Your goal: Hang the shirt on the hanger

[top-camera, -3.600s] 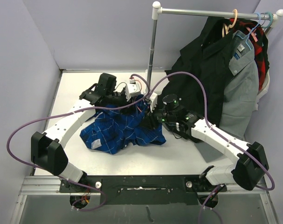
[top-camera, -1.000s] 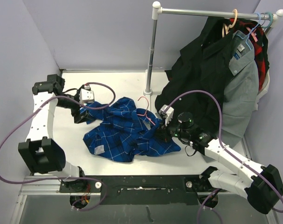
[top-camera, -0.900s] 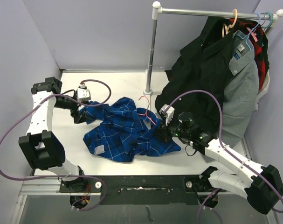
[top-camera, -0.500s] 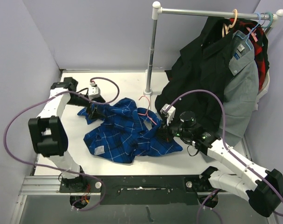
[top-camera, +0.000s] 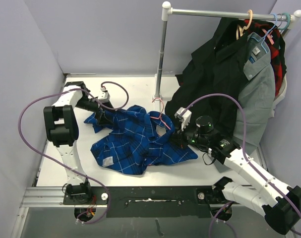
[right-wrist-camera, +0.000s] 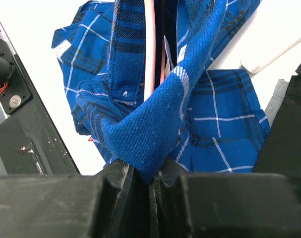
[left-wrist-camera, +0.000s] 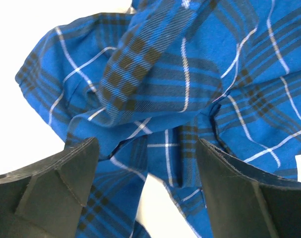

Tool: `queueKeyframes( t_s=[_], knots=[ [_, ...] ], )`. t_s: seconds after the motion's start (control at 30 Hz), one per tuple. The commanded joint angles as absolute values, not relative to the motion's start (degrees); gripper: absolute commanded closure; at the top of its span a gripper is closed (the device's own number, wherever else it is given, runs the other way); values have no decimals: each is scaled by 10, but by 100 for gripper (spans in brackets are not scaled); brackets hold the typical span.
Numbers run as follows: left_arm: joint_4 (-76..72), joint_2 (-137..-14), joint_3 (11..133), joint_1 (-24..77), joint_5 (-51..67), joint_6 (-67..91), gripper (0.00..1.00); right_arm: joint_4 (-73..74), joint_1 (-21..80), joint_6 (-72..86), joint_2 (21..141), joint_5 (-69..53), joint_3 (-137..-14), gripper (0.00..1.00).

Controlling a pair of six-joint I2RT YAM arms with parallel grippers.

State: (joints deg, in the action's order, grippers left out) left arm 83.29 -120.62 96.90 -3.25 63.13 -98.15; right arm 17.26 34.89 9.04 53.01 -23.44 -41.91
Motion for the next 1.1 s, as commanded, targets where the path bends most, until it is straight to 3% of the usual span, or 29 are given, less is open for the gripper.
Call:
queueKeyframes(
  t_s=[0.0,0.07,0.13,0.17,0.7,0.73,0.77,0.8,0.93,1.07],
  knots=[
    [928,-1239,987,-10,694,-1047,29,153,342,90,515,-239,-453,100],
    [953,-1259,993,0,710,-1059,53,153,338,92,513,-237,-454,100],
    [992,-1284,1016,8,727,-1054,91,153,335,94,507,-237,-455,100],
    [993,-1291,1024,8,740,-1046,100,151,332,97,504,-236,-455,100],
    [992,-1256,1141,-121,720,-971,100,249,272,95,442,-165,-511,100],
    [992,-1249,1144,-120,718,-961,86,268,268,94,447,-154,-527,100],
    [992,-1243,1148,-121,721,-946,33,285,264,89,451,-143,-543,100],
    [992,-1234,1151,-121,727,-931,6,303,263,83,455,-132,-561,100],
    [988,-1183,1165,-115,740,-853,2,363,263,40,463,-84,-634,100],
    [836,-1126,1203,-81,644,-526,2,413,260,30,478,-38,-694,100]
  ],
)
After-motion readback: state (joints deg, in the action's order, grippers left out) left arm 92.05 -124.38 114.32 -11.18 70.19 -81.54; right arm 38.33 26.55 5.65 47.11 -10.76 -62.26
